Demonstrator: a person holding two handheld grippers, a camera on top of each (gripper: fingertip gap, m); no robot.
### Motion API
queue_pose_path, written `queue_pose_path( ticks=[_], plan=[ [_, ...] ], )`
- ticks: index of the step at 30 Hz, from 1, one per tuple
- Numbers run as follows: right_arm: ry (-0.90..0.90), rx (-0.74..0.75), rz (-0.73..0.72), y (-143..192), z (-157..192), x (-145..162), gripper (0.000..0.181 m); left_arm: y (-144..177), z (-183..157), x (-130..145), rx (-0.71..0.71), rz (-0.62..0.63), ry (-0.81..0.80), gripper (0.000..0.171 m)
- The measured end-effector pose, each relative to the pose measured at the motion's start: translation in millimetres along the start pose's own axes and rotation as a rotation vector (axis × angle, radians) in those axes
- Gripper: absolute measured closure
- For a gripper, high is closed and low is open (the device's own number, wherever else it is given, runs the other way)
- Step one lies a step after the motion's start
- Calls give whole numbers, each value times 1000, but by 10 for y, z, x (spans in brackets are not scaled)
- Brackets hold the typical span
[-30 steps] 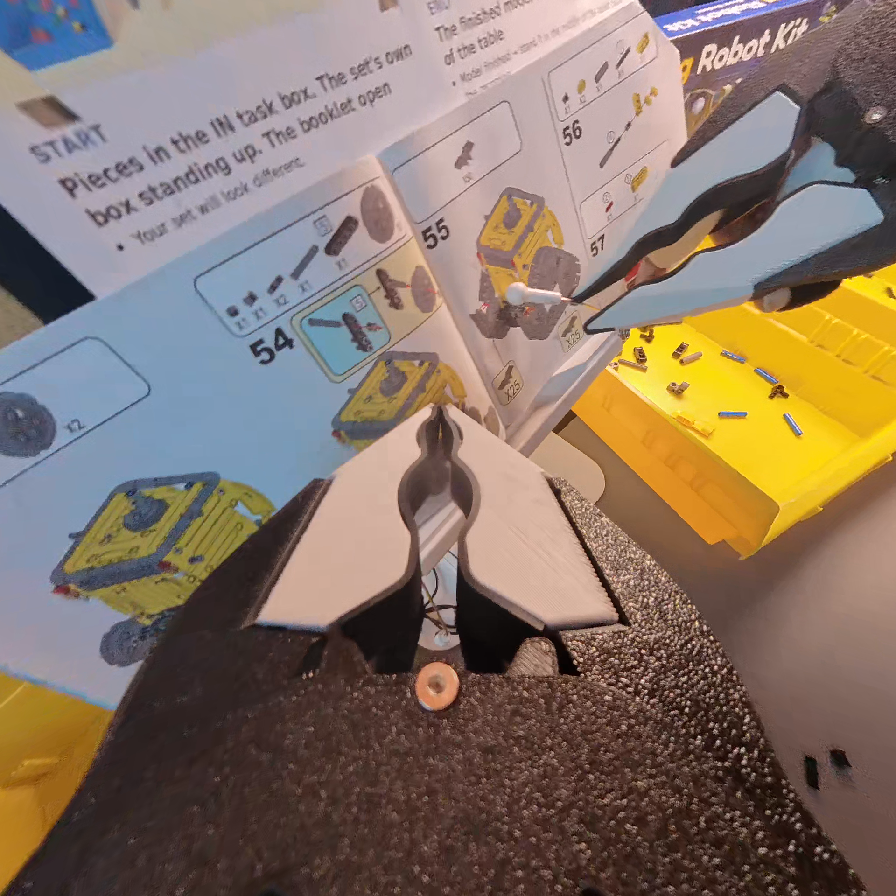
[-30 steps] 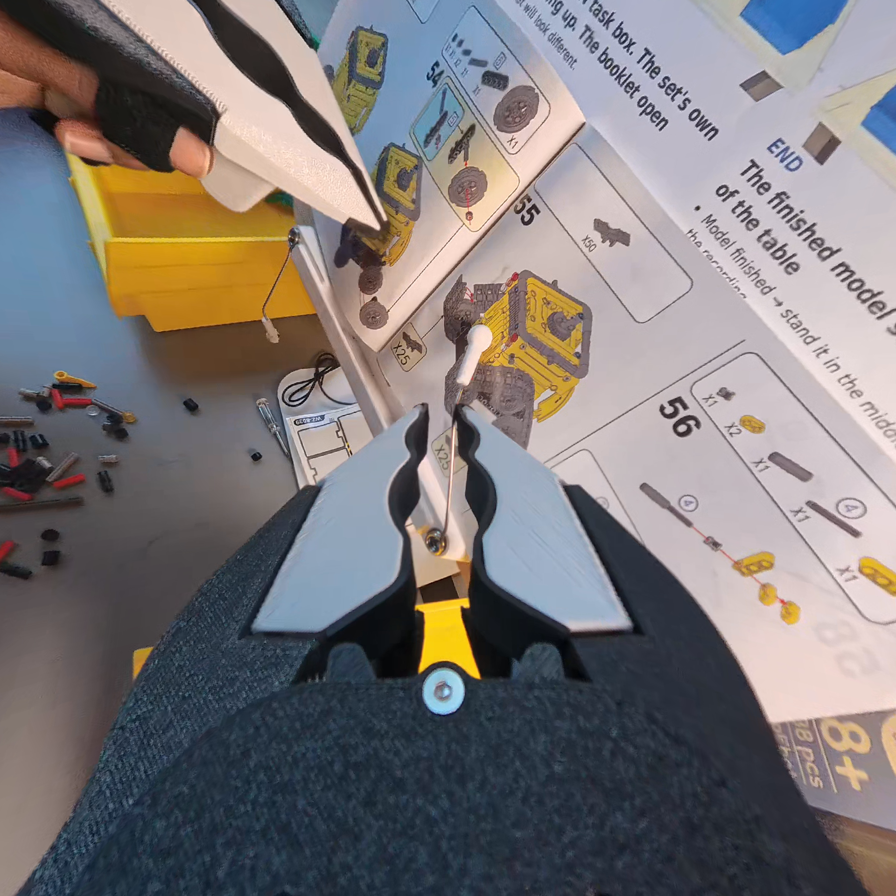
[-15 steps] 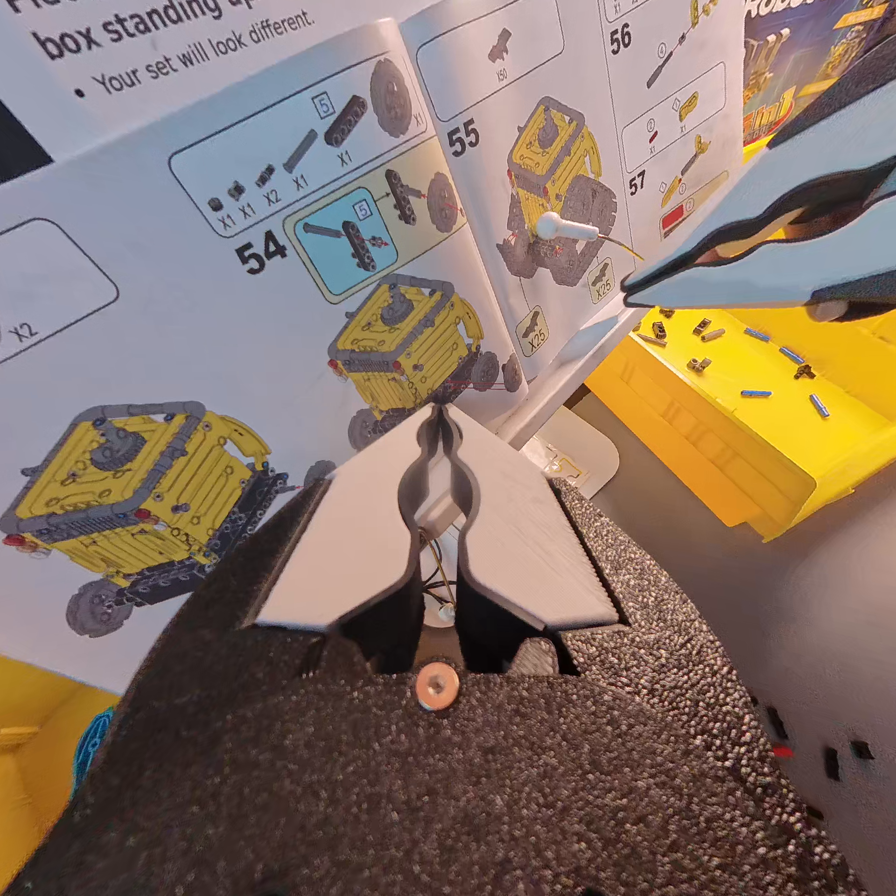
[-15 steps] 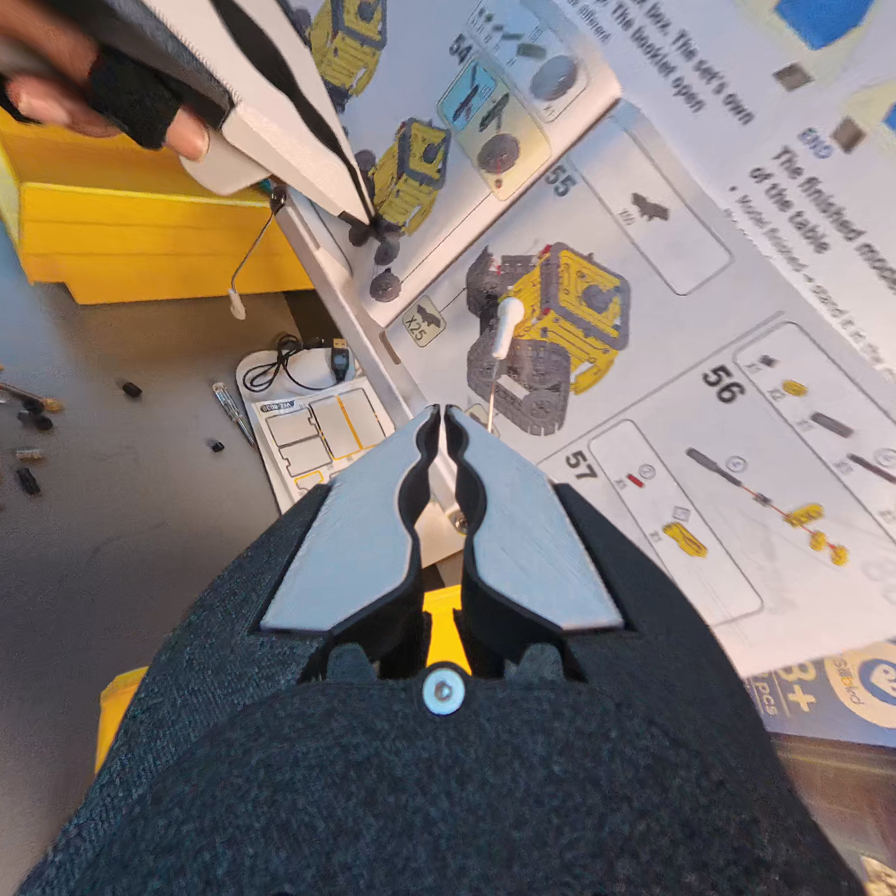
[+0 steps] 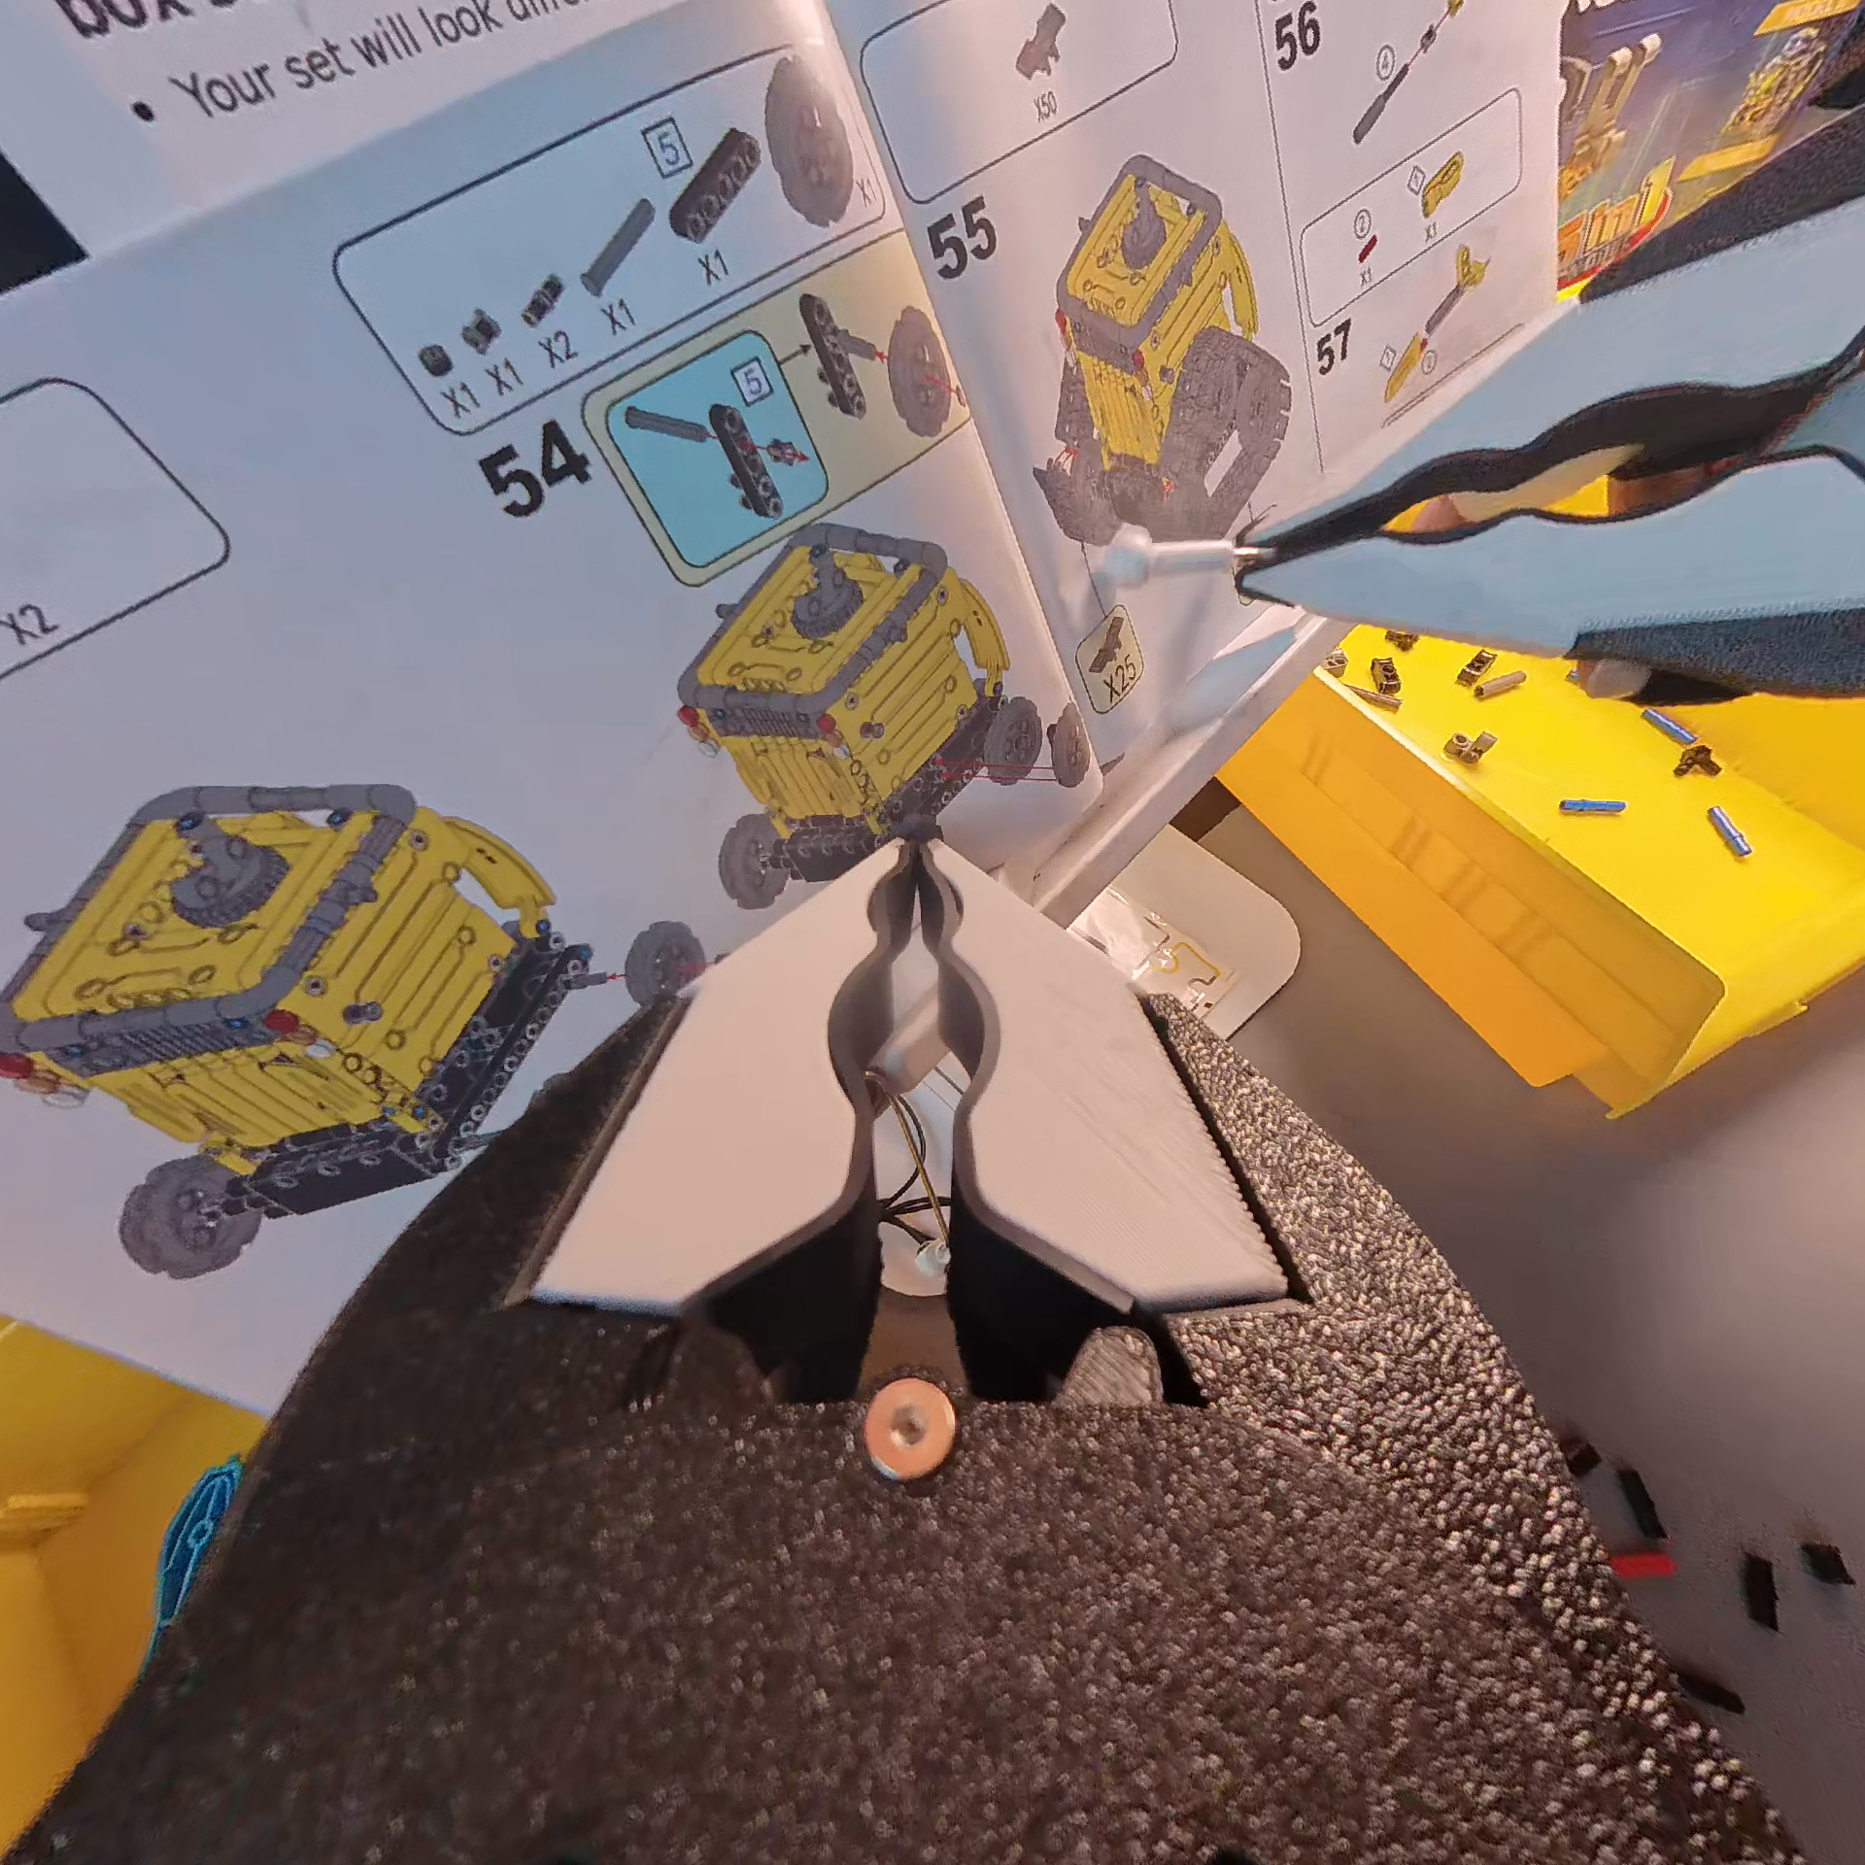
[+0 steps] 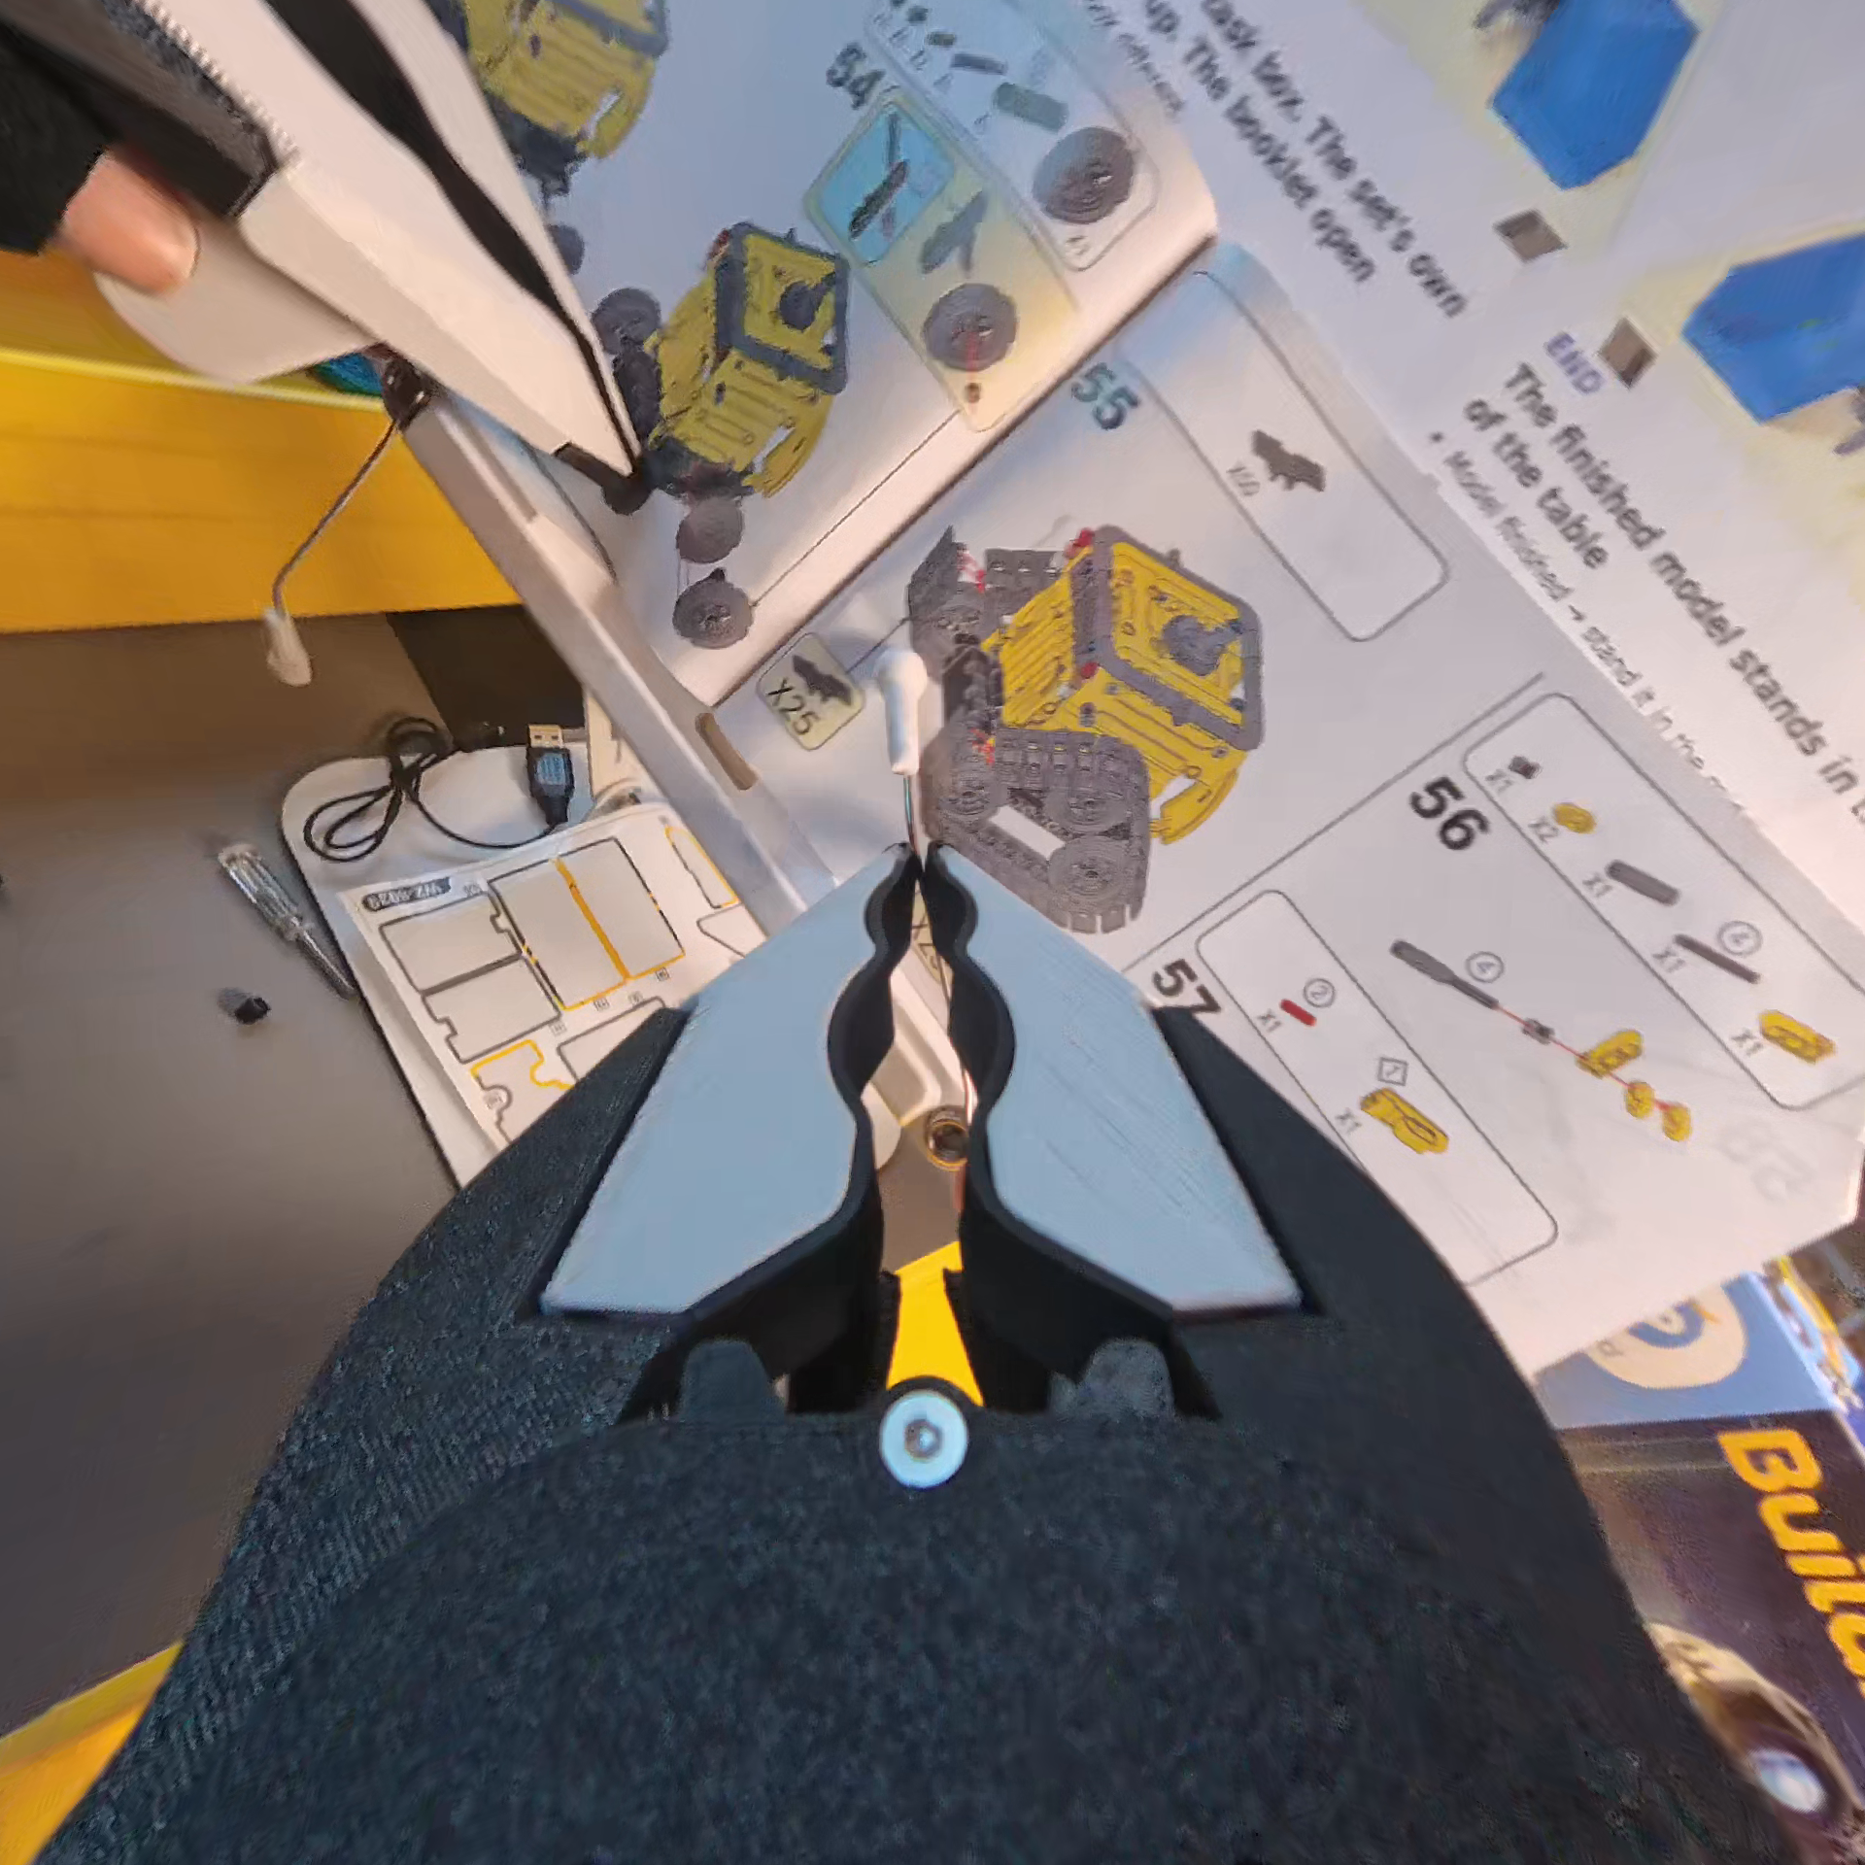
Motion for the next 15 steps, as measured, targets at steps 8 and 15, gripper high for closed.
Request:
queue_pose_path(
  ticks=[8,15],
  plan=[
    [3,-57,-12,18,68,25,179,16,3,15,8,-6,15,171],
    [-222,-64,-108,361,-223,99,147,129,2,15,8,-46,23,171]
  ],
)
Point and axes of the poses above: each gripper's, where its closed fingertips meet, y back along the fingers, x out of its underside, z = x × y across the jaws, the point moved 4 cm from there along y, back along the fingers, and after that the axes turned 1 degree about z, right-handed, at the moved point
